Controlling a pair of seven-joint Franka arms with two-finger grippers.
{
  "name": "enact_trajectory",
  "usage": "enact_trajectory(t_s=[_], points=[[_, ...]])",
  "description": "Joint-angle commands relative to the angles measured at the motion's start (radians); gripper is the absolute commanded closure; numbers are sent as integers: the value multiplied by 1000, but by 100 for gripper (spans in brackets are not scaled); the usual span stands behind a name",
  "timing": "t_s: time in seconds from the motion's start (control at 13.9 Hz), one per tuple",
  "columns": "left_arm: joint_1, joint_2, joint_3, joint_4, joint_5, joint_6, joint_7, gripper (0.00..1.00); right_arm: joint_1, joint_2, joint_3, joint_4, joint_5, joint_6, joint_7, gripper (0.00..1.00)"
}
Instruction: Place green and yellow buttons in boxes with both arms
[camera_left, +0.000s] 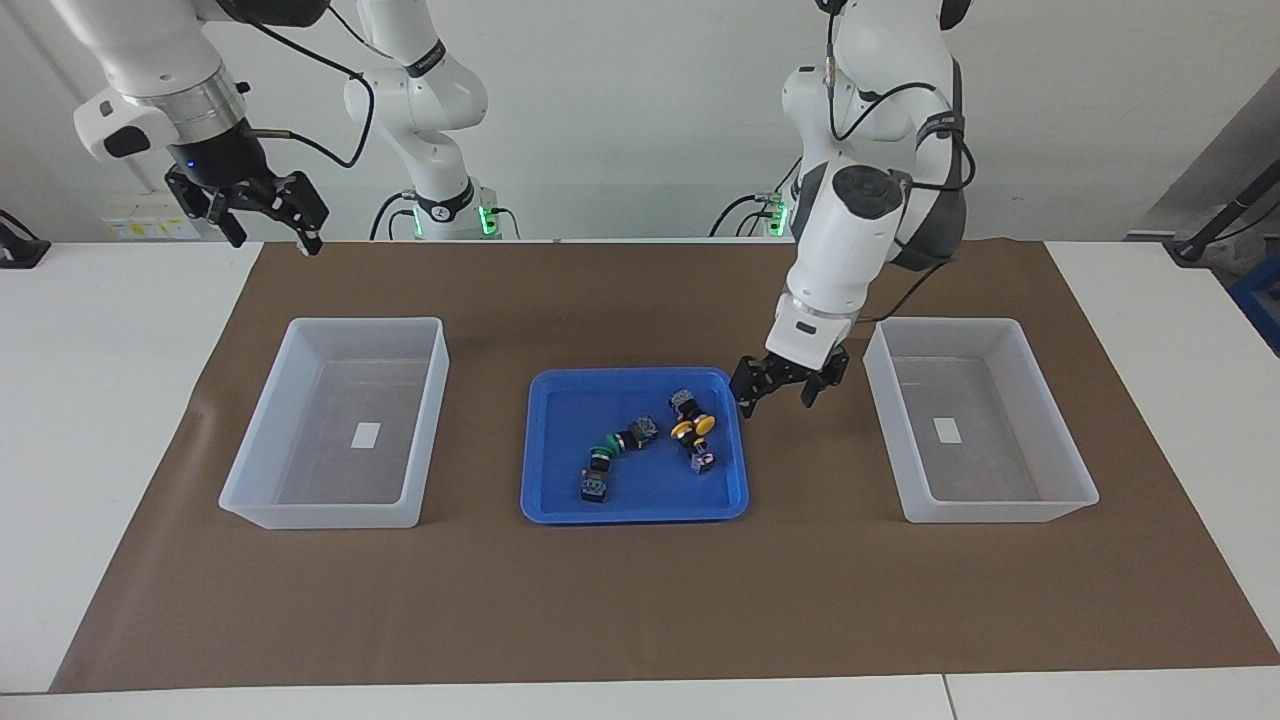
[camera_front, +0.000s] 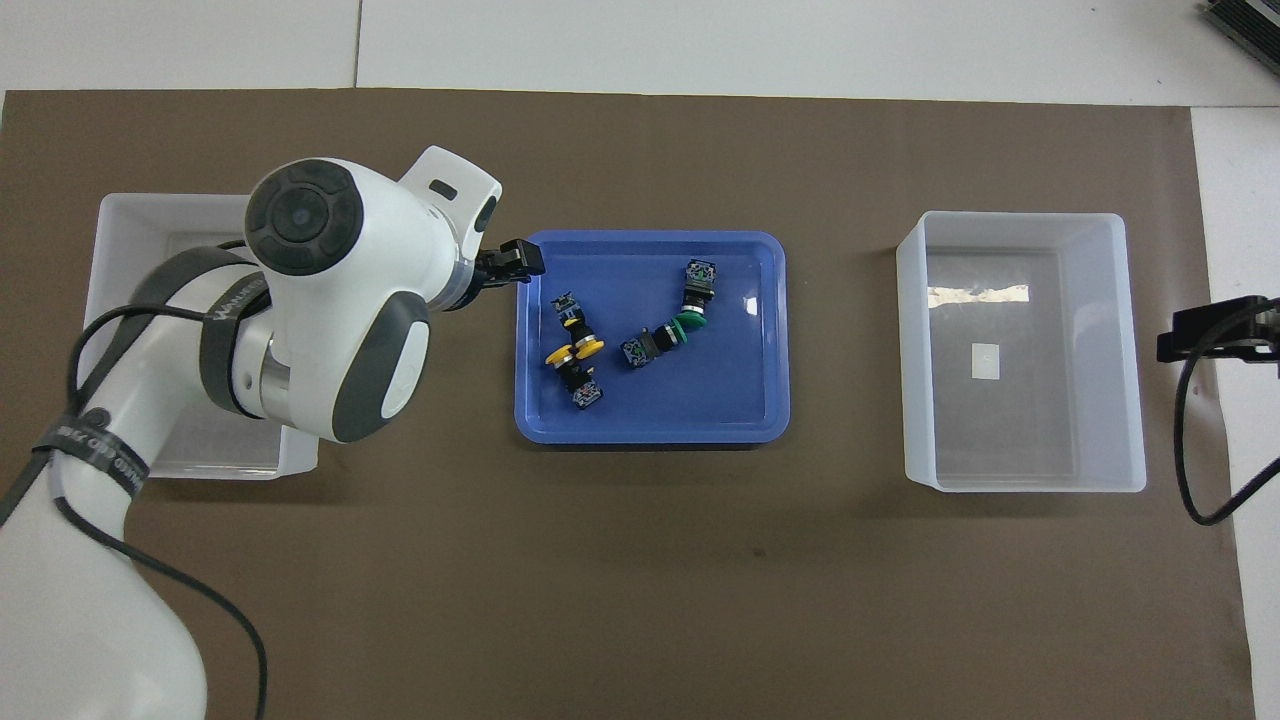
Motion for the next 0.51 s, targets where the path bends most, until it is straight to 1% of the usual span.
enact_trajectory(t_s=[0.0, 0.29, 0.43], points=[[-57, 71, 17, 4, -10, 64, -35, 0, -4, -13, 10, -7, -10, -5, 3, 0], [-85, 80, 17, -23, -10, 73, -67, 0, 1, -14, 13, -14, -9, 13, 3, 0], [-102, 80, 17, -46, -10, 93, -136, 0, 1, -21, 19, -30, -9, 9, 5, 0]])
